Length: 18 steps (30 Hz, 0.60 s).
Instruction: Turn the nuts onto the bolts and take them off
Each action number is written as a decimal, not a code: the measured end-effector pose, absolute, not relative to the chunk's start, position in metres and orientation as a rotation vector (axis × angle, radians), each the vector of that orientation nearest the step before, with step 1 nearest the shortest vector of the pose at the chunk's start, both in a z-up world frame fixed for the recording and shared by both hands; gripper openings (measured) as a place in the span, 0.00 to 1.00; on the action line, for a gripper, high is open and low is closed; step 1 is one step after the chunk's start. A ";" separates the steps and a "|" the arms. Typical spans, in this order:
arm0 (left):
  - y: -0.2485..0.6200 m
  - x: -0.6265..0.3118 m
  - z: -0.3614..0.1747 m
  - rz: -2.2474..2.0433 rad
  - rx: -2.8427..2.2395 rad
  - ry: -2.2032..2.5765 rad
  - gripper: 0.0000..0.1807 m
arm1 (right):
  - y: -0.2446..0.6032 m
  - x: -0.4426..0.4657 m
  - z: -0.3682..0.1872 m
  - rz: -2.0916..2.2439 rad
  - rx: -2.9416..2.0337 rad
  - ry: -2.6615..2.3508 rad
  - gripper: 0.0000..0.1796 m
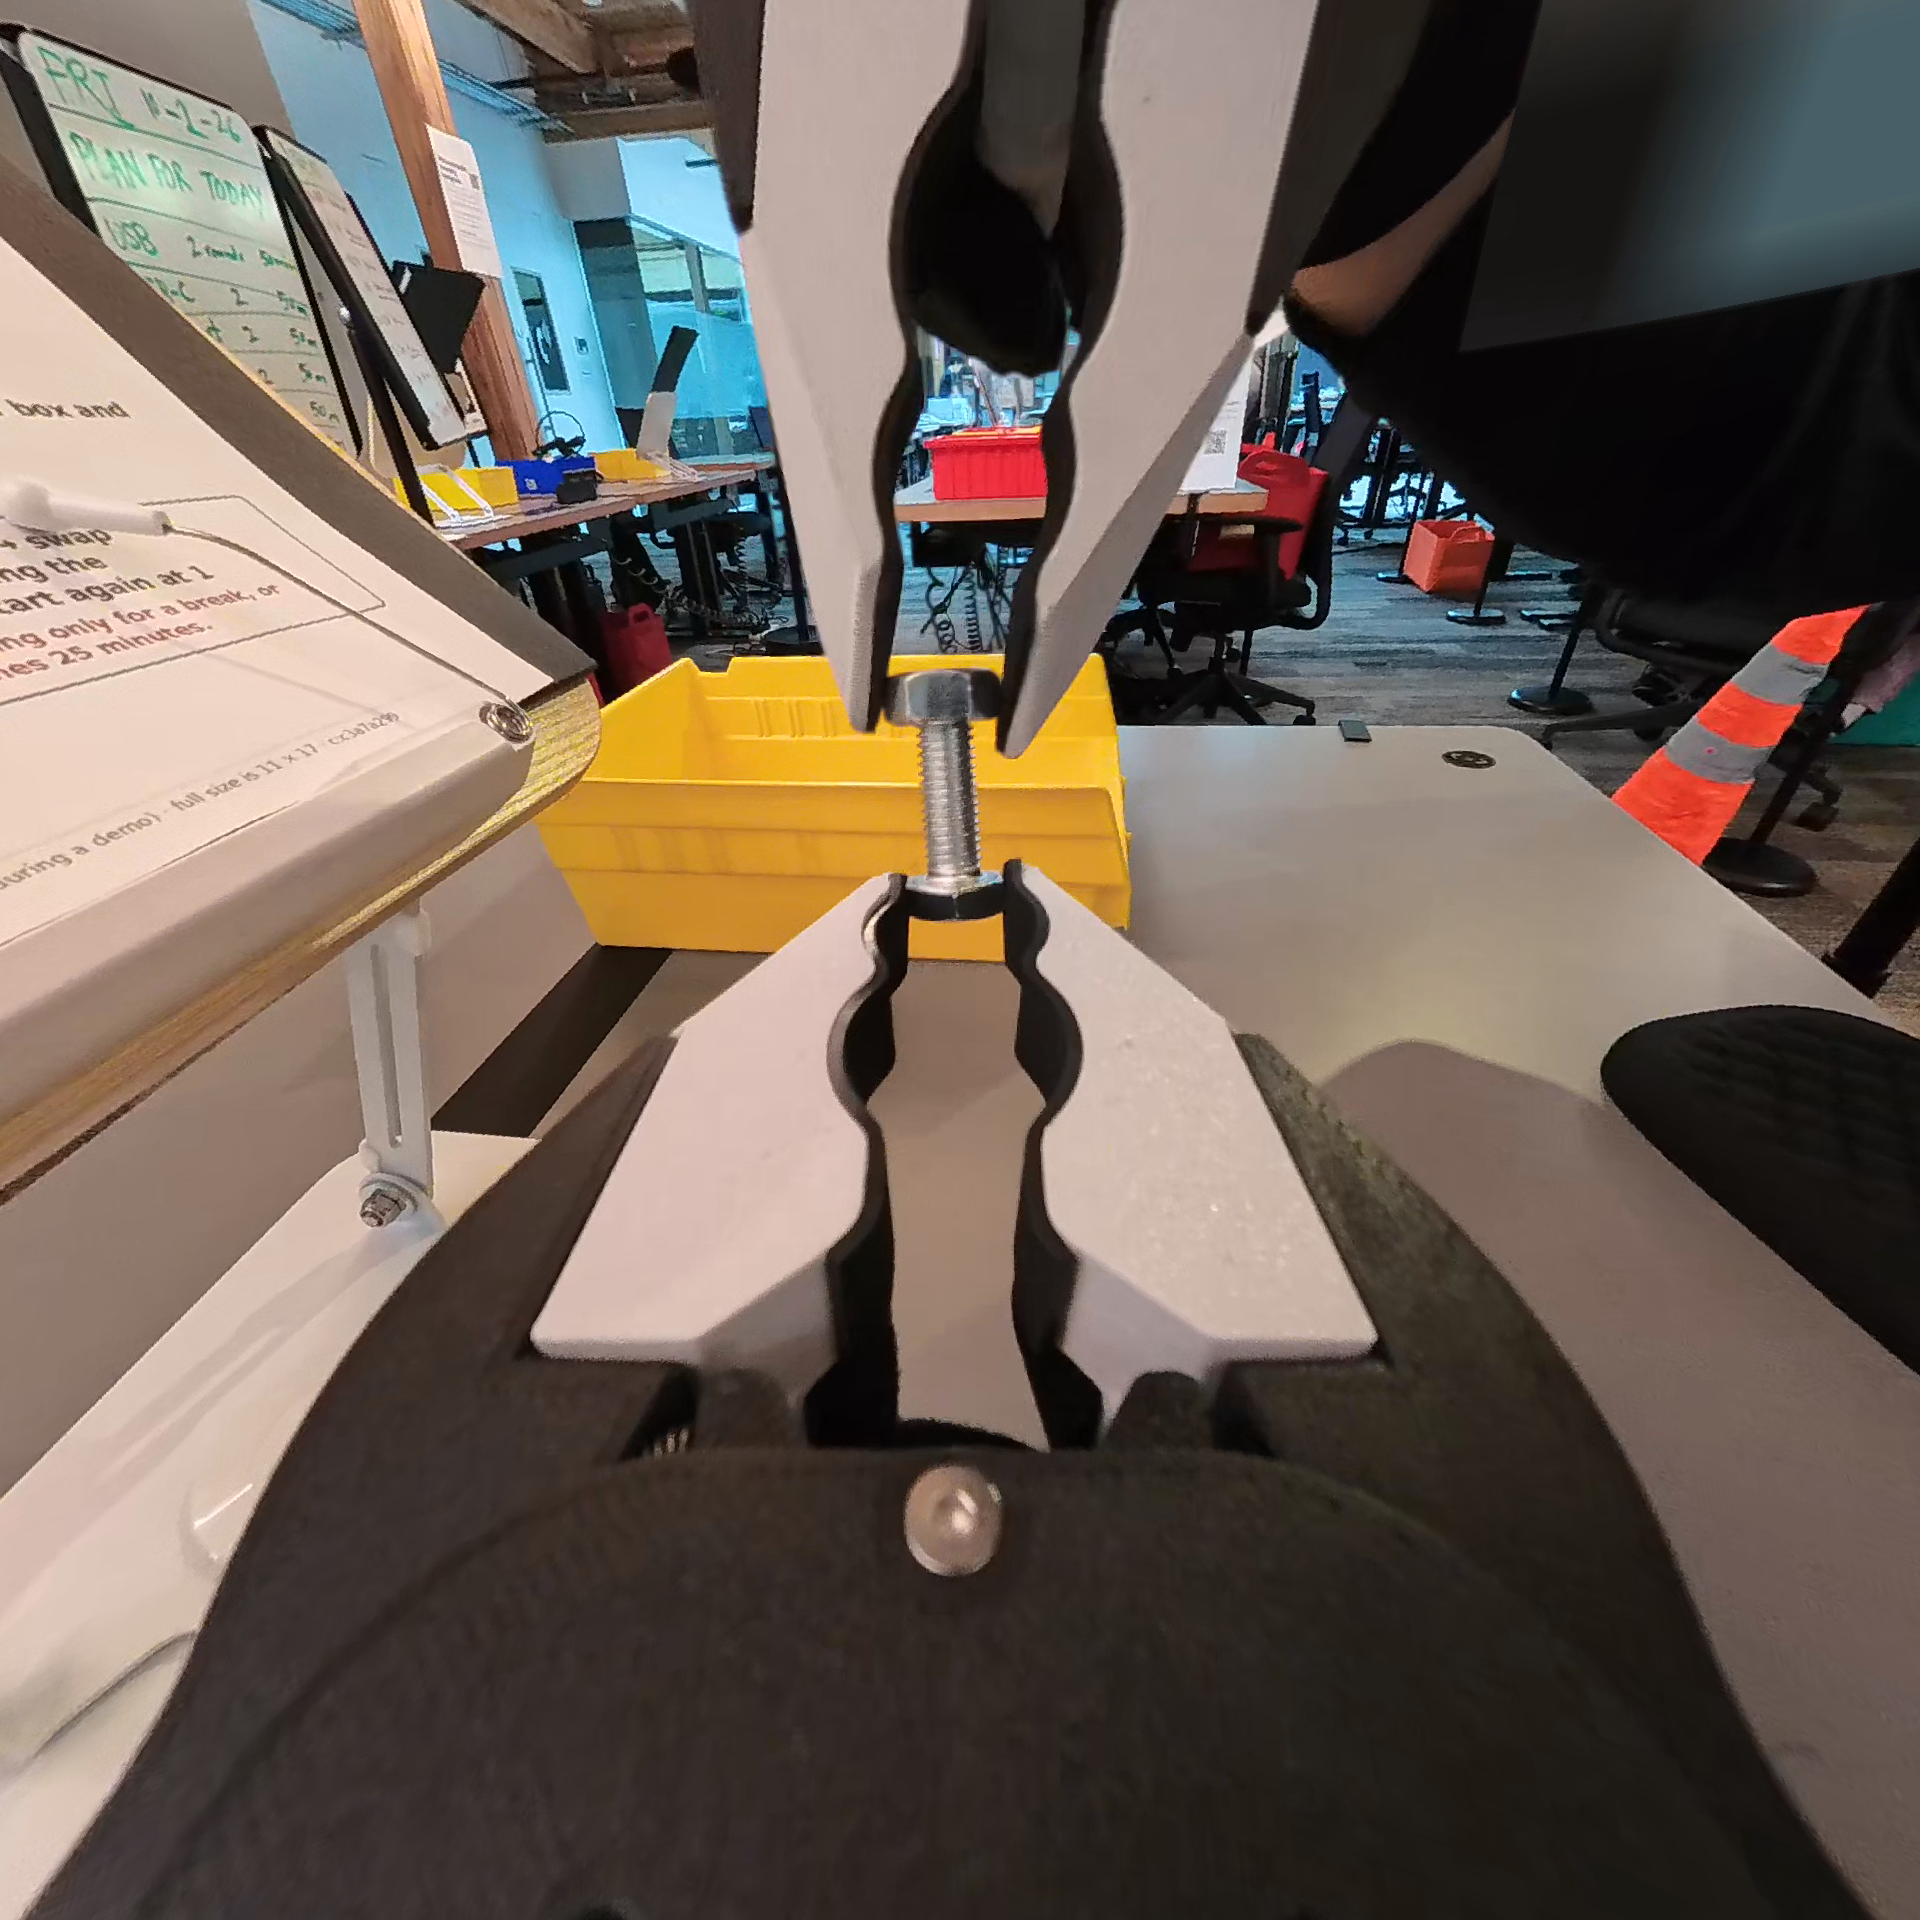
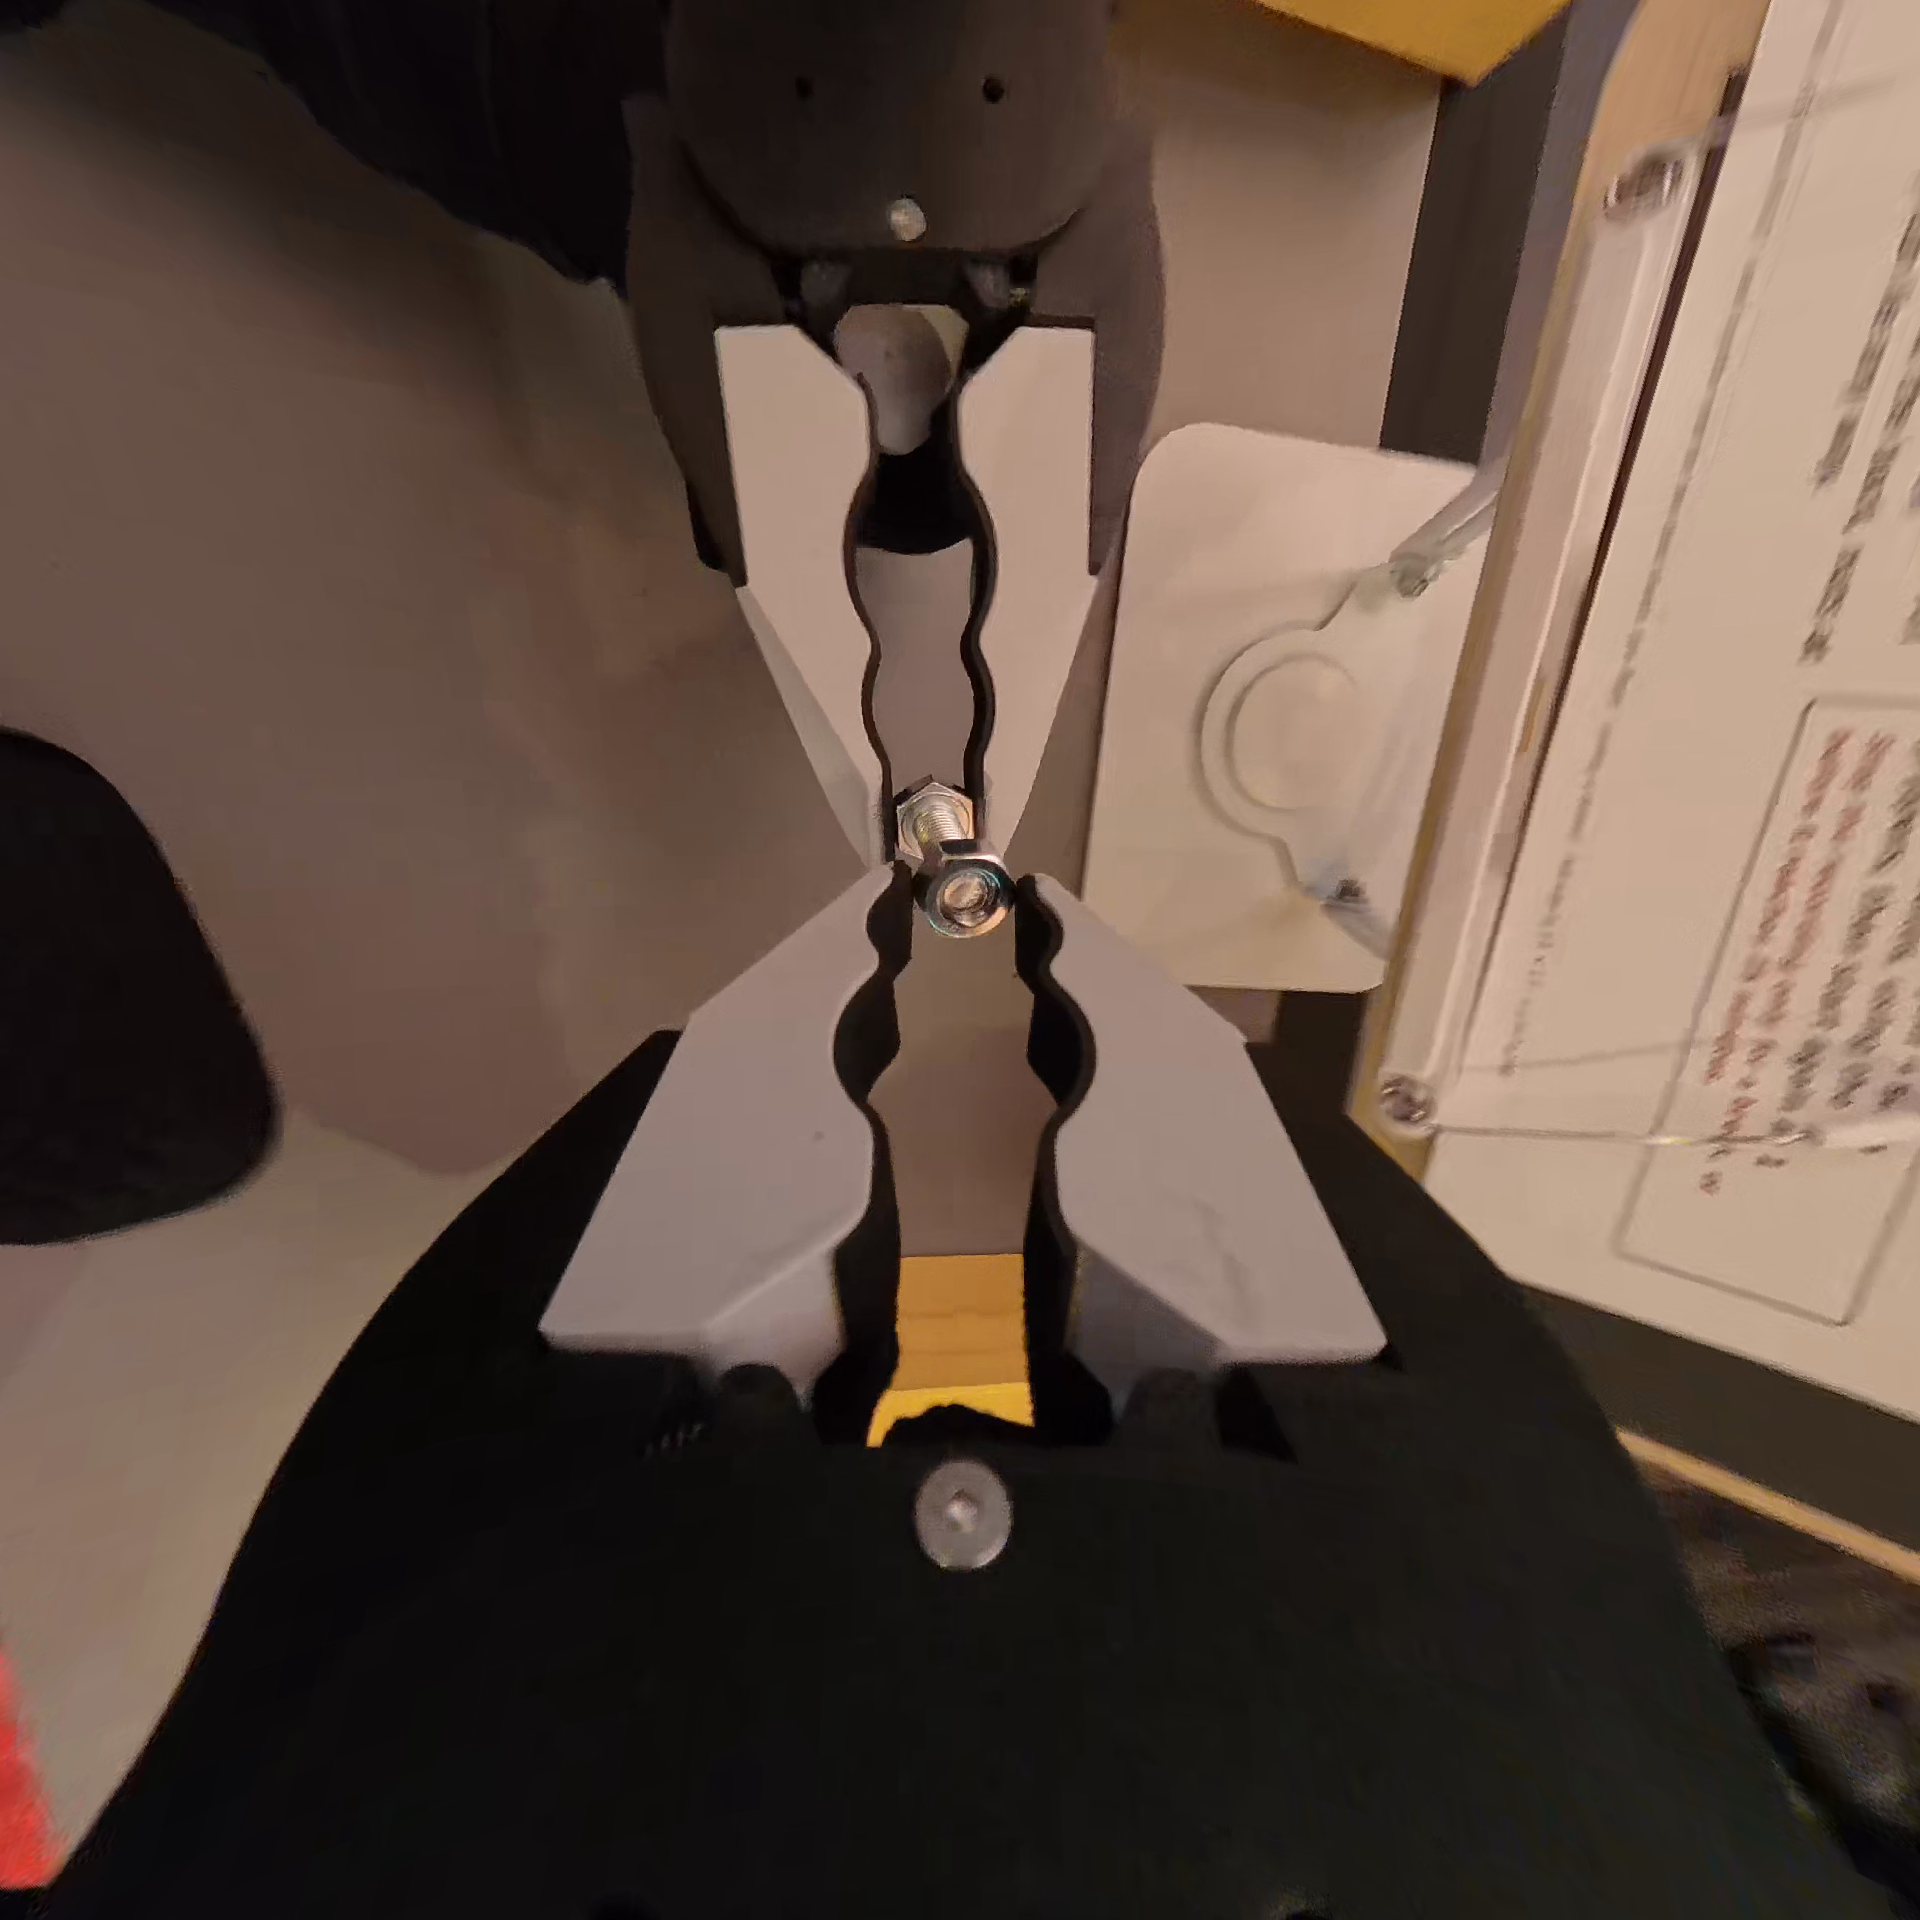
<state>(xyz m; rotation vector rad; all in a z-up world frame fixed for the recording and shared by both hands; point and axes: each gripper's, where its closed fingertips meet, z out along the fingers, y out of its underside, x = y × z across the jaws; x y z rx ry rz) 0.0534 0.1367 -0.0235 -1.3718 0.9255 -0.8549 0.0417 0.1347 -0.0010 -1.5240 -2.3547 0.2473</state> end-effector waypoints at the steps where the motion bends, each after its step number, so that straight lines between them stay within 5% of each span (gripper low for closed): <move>1: 0.137 0.054 -0.024 -0.854 -1.372 0.927 0.09 | 0.135 0.042 -0.001 0.283 -1.615 -2.320 0.10; 8: 0.139 0.053 -0.025 -0.843 -1.380 0.919 0.09 | 0.131 0.036 -0.002 0.561 -2.085 -2.051 0.11; 10: 0.138 0.053 -0.024 -0.839 -1.379 0.922 0.09 | 0.133 0.033 0.004 0.556 -1.982 -2.081 0.25; 12: 0.138 0.053 -0.023 -0.846 -1.374 0.921 0.09 | 0.136 0.035 0.008 0.482 -1.846 -2.149 0.28; 18: 0.136 0.053 -0.021 -0.866 -1.365 0.917 0.09 | 0.134 0.039 0.007 0.244 -1.445 -2.368 0.17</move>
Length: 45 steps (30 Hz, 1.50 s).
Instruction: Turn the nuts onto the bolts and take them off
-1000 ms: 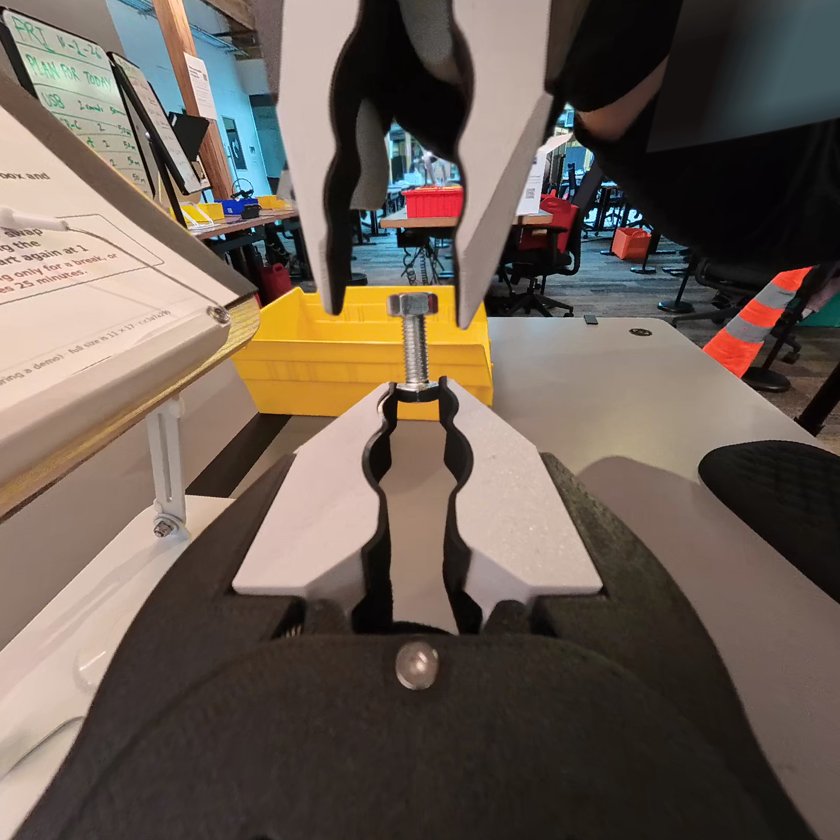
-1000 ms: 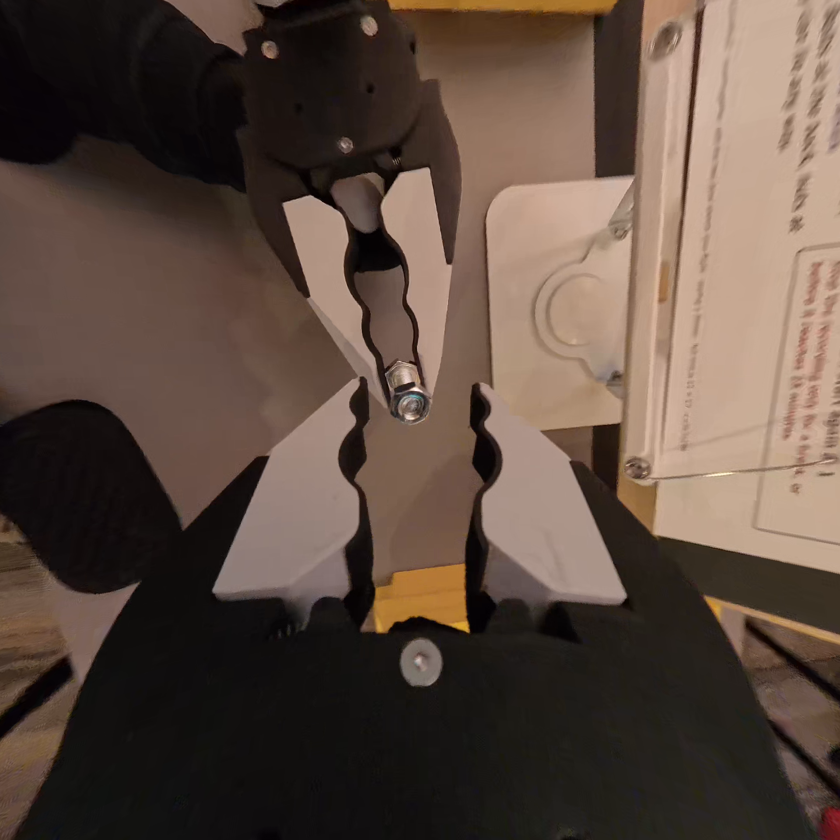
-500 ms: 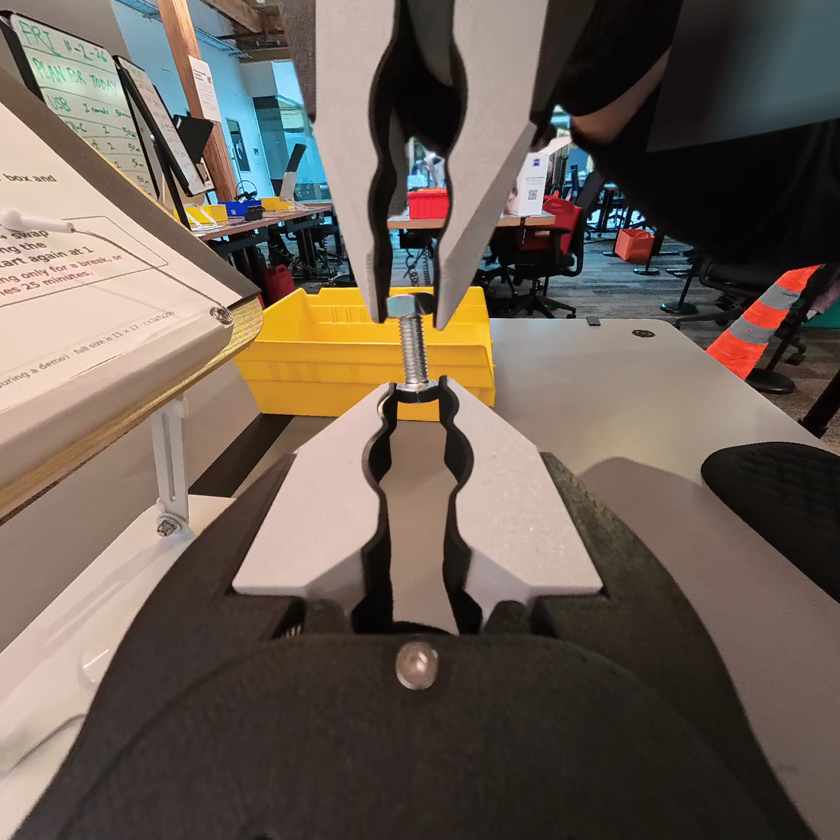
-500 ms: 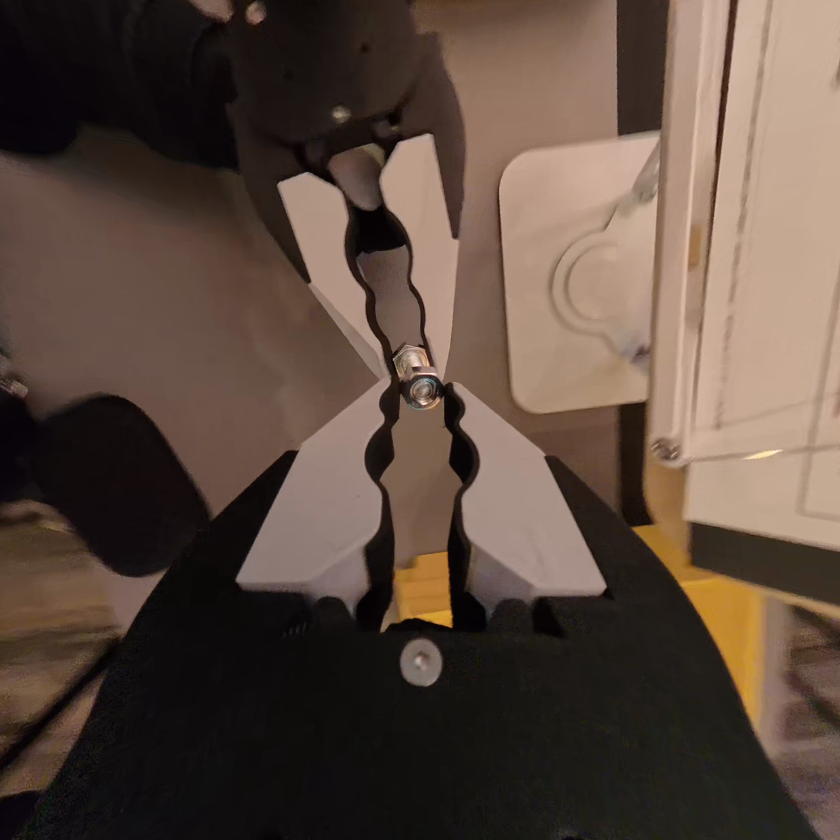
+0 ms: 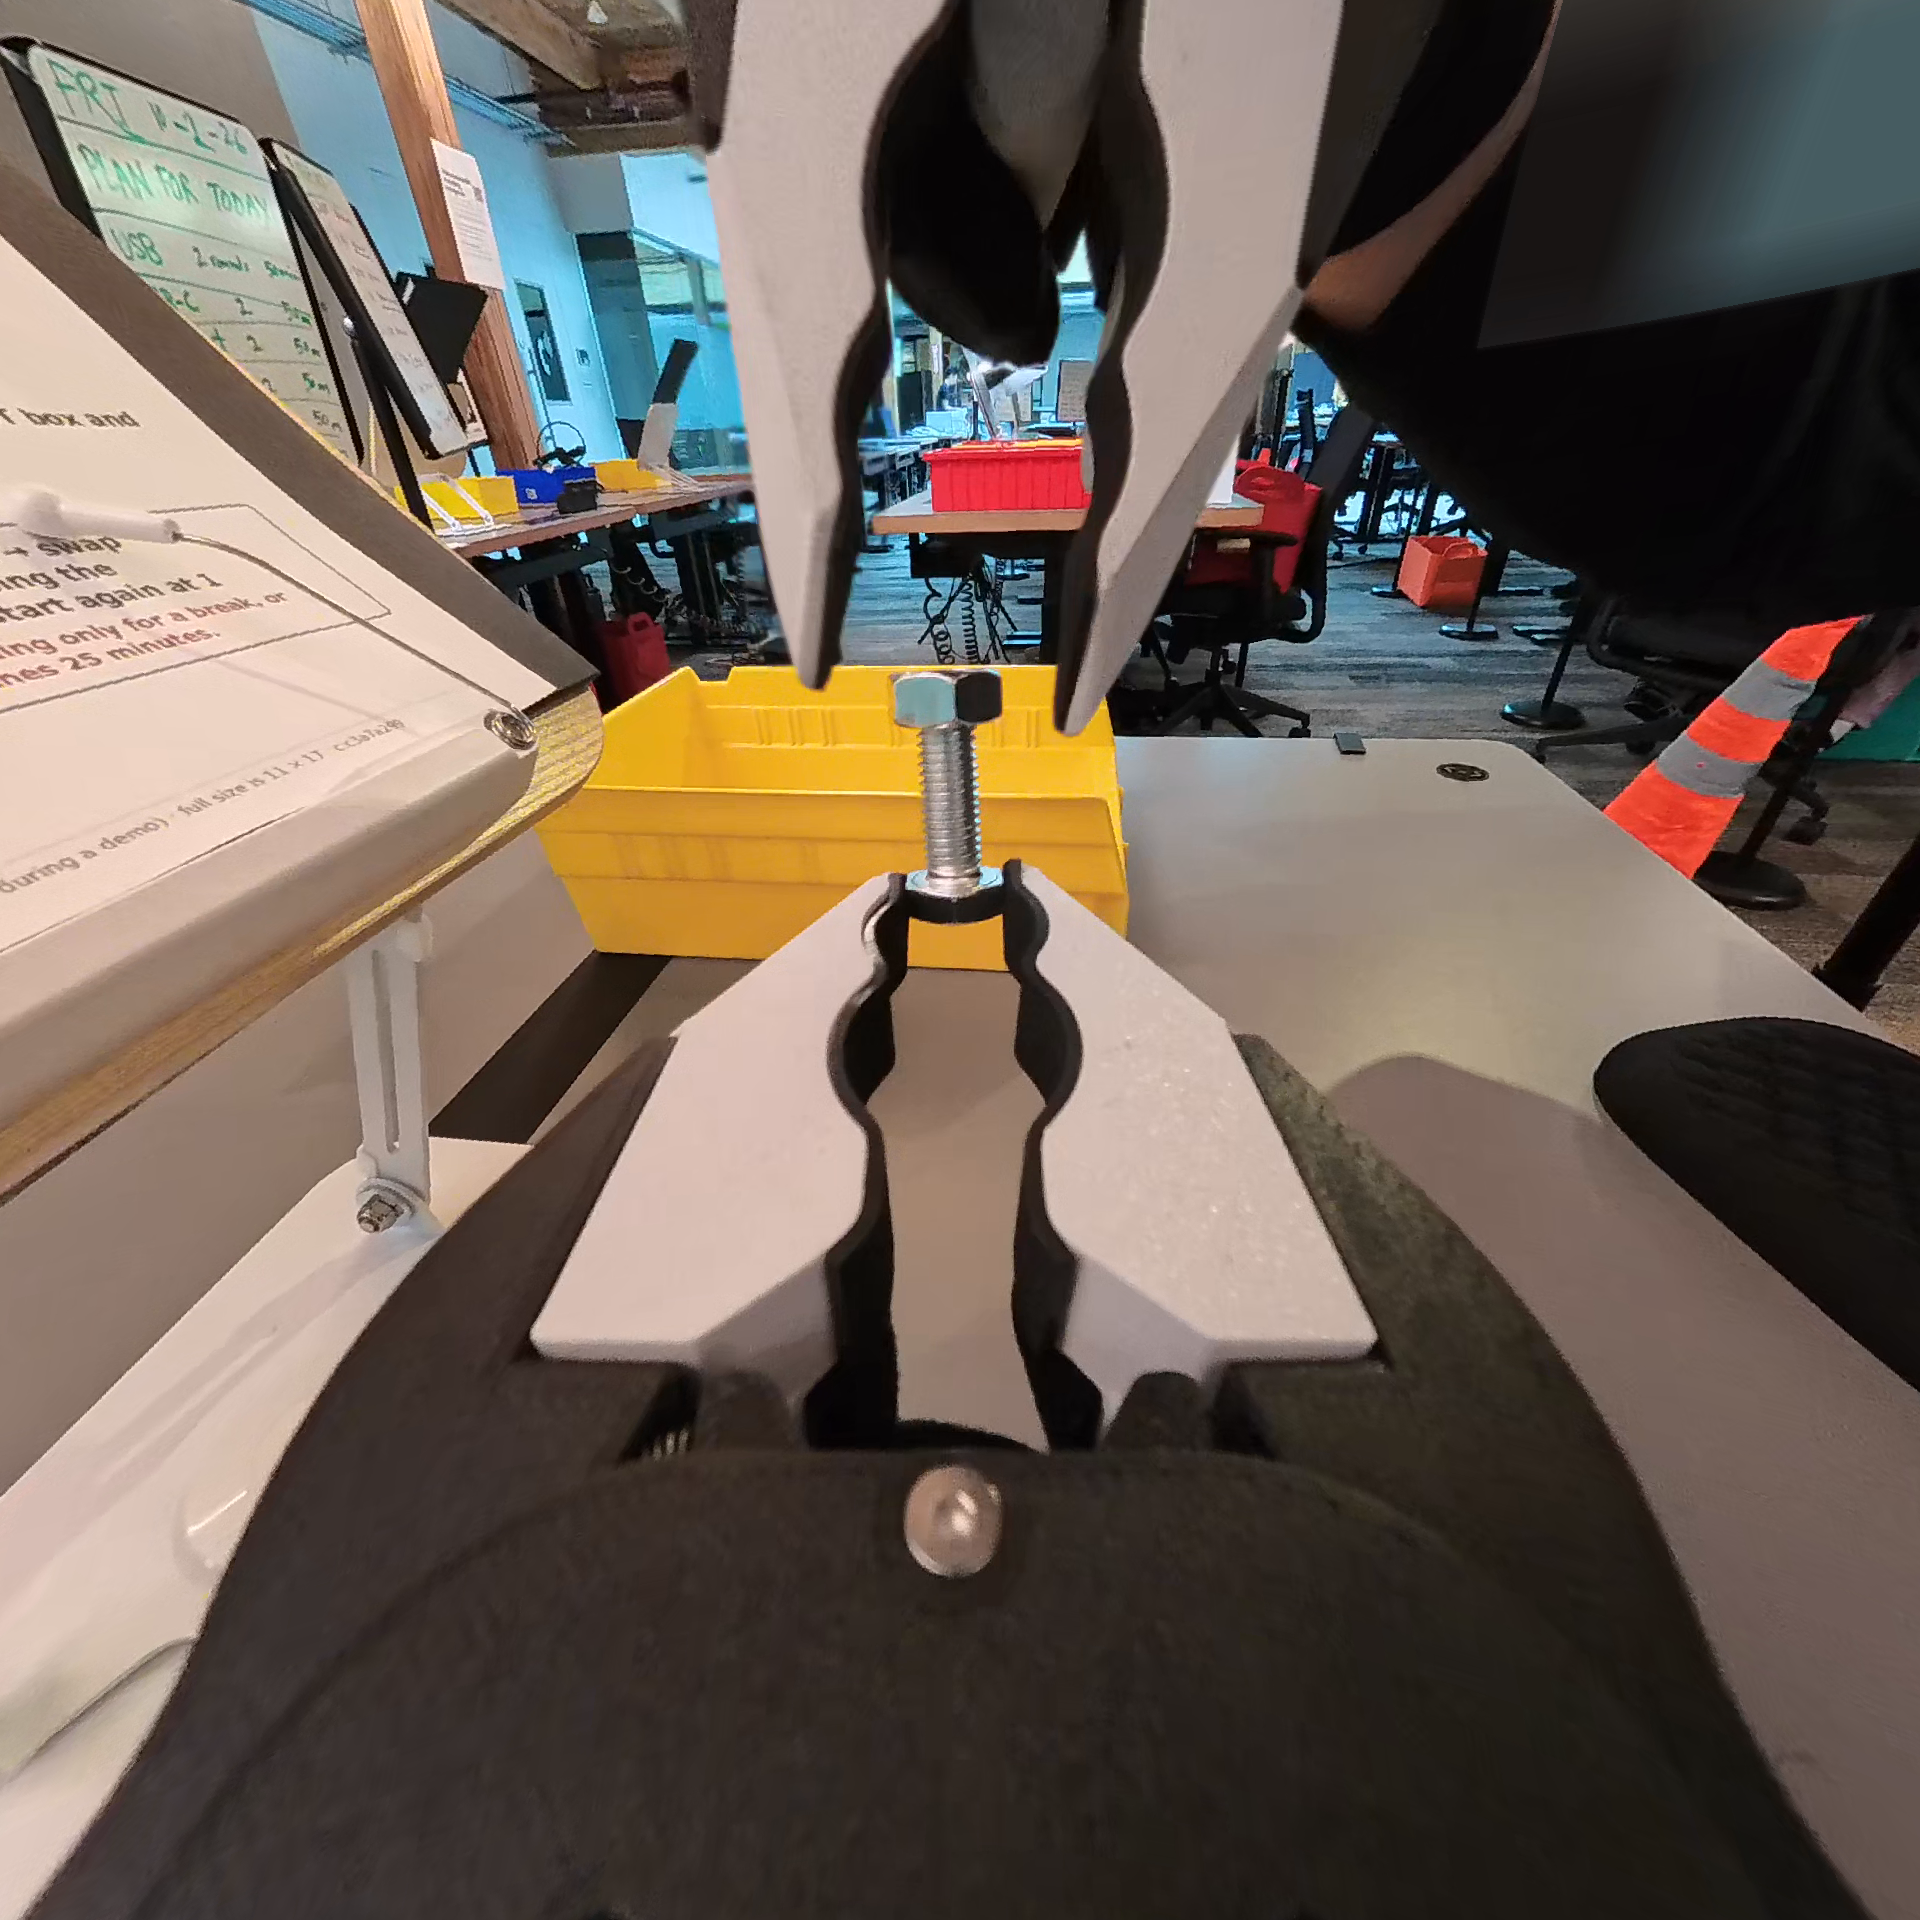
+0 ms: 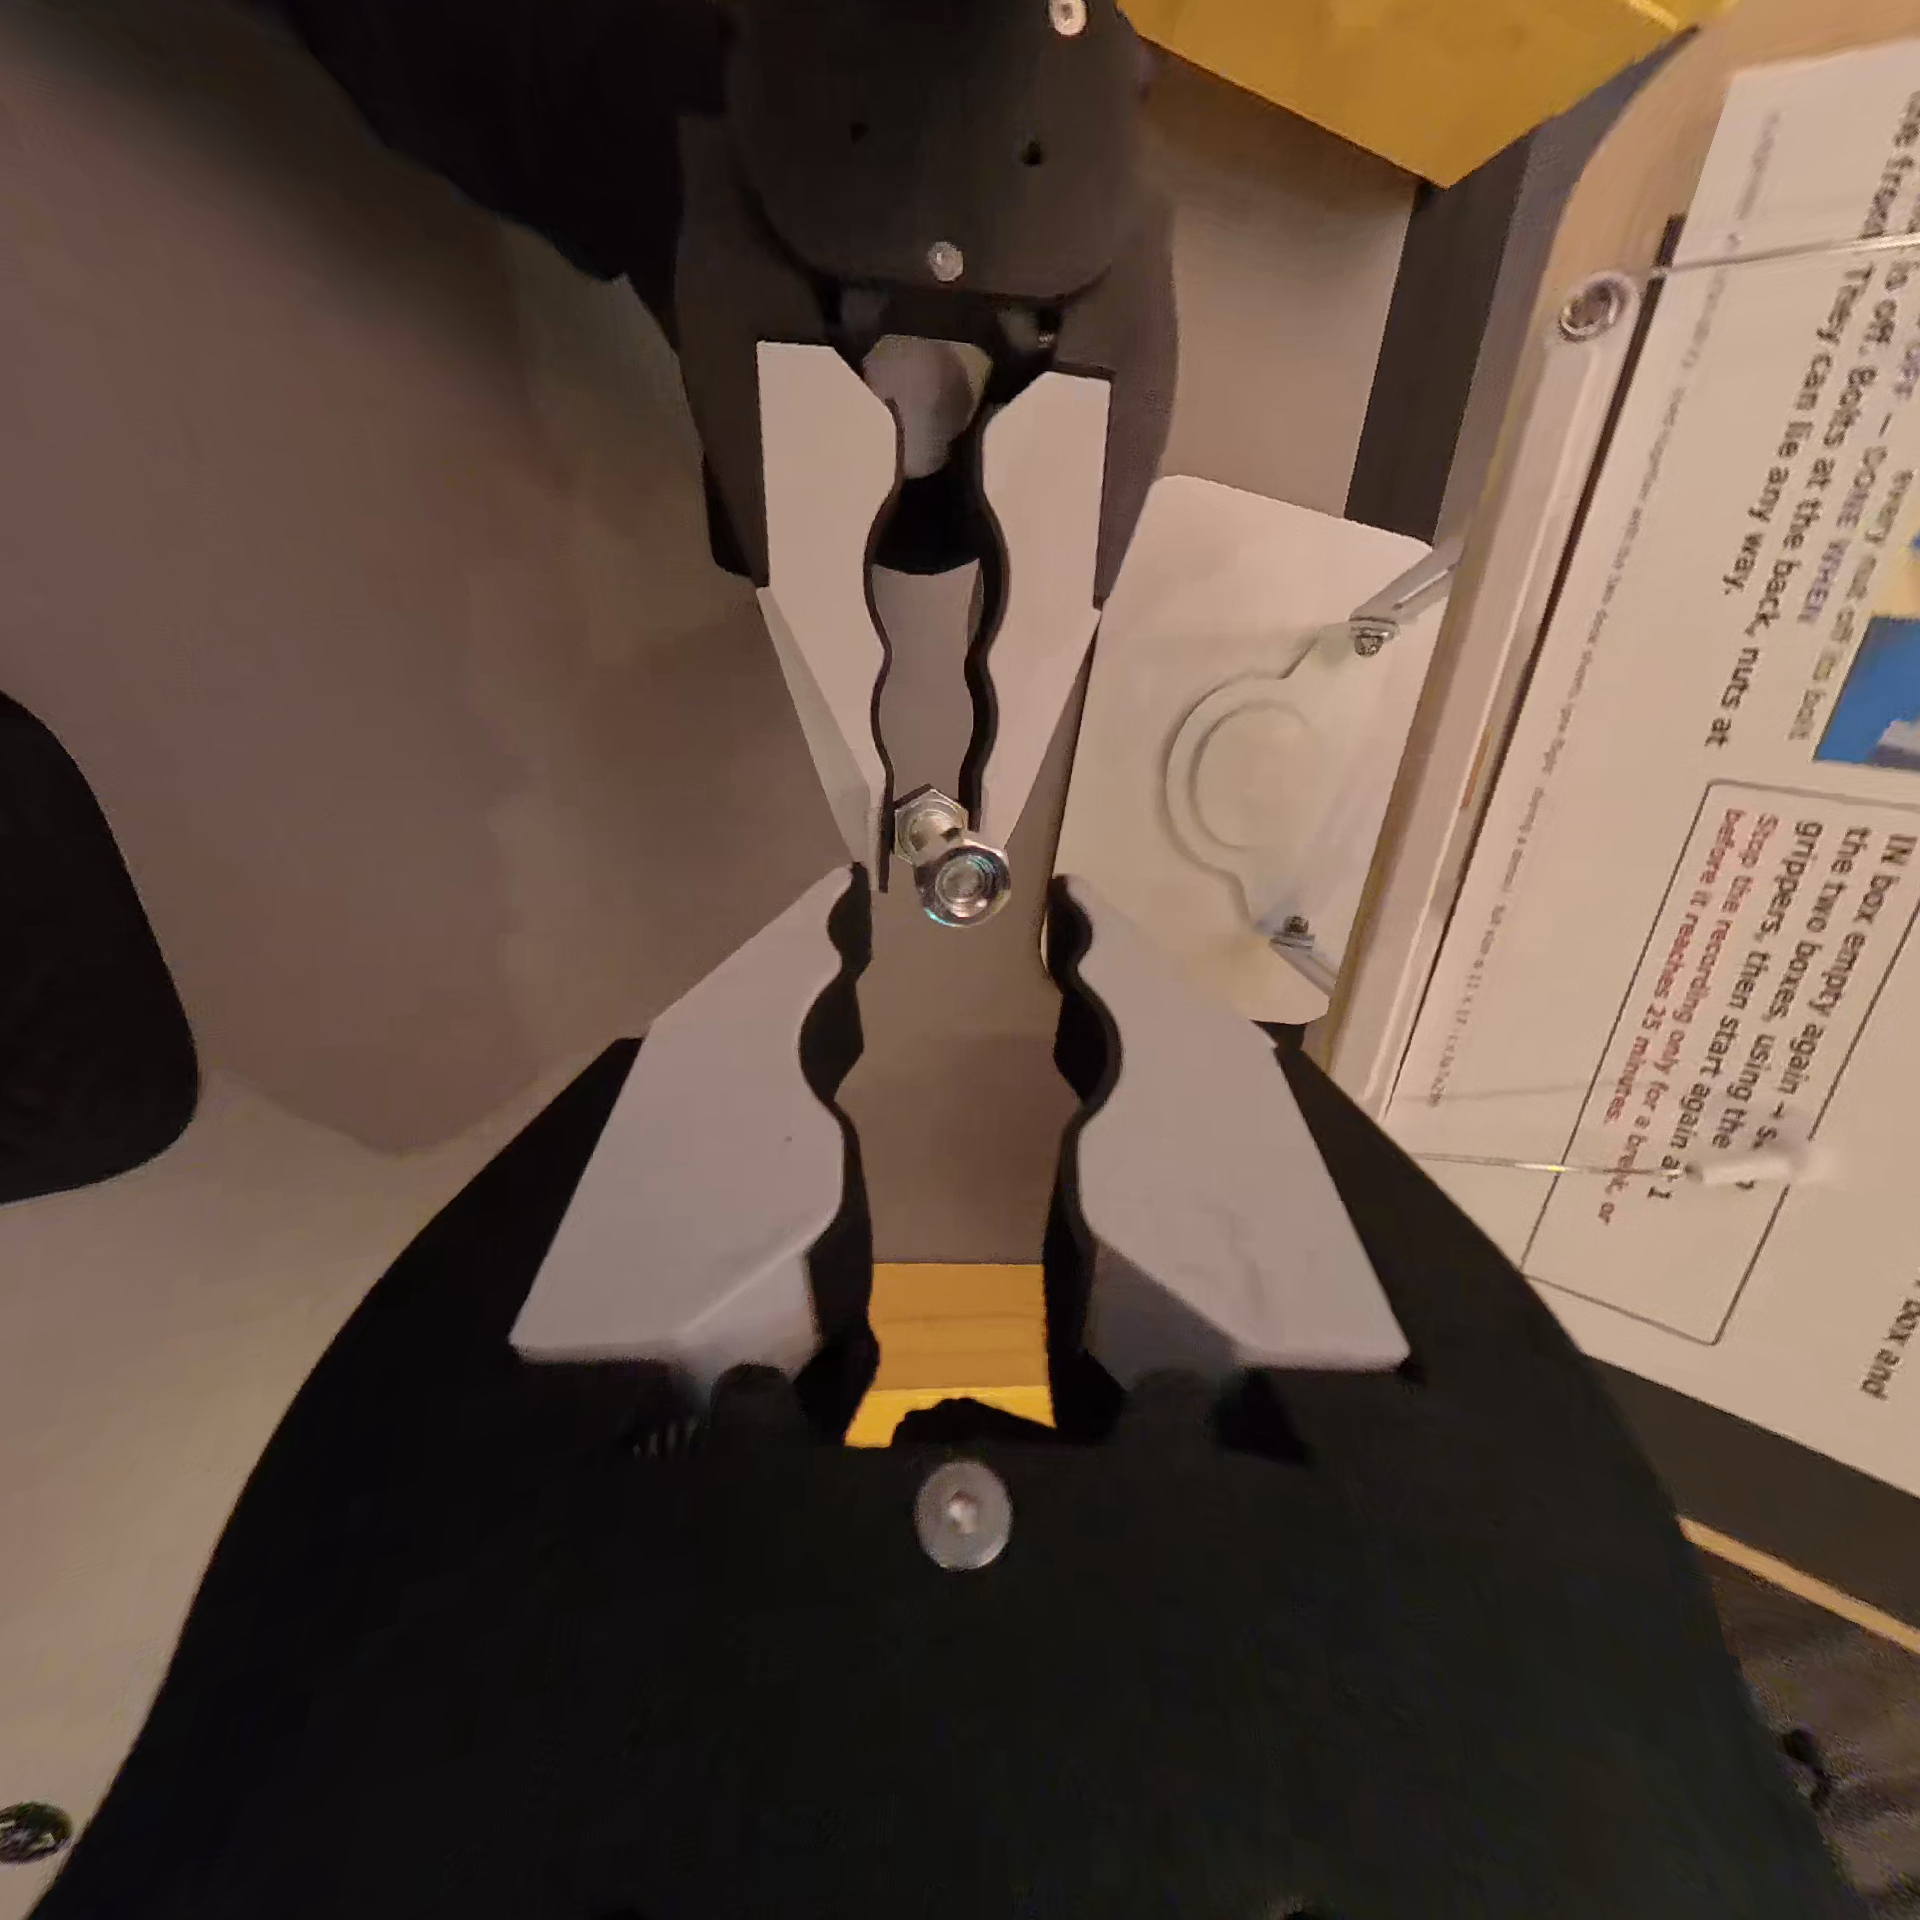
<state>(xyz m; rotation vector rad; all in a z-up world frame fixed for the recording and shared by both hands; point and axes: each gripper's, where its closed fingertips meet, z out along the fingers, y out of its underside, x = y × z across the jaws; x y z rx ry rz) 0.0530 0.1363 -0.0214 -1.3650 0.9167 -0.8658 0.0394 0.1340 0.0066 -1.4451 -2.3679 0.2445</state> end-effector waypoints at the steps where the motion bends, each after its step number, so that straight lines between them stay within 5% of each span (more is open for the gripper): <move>1: 0.136 0.053 -0.022 -0.865 -1.364 0.919 0.09 | 0.133 0.039 0.006 0.235 -1.425 -2.379 0.12; 13: 0.139 0.052 -0.026 -0.844 -1.383 0.914 0.09 | 0.134 0.036 -0.001 0.477 -2.036 -2.046 0.10; 16: 0.137 0.052 -0.022 -0.849 -1.370 0.917 0.09 | 0.140 0.034 0.007 0.444 -1.920 -2.067 0.23; 27: 0.136 0.054 -0.023 -0.859 -1.370 0.922 0.09 | 0.133 0.037 0.006 0.246 -1.384 -2.384 0.10; 37: 0.140 0.052 -0.027 -0.846 -1.385 0.907 0.09 | 0.132 0.029 0.003 0.534 -2.009 -2.059 0.10; 40: 0.139 0.051 -0.024 -0.844 -1.377 0.910 0.09 | 0.139 0.028 0.005 0.459 -1.884 -2.102 0.31; 45: 0.138 0.051 -0.023 -0.855 -1.373 0.906 0.09 | 0.142 0.036 0.007 0.337 -1.660 -2.240 0.27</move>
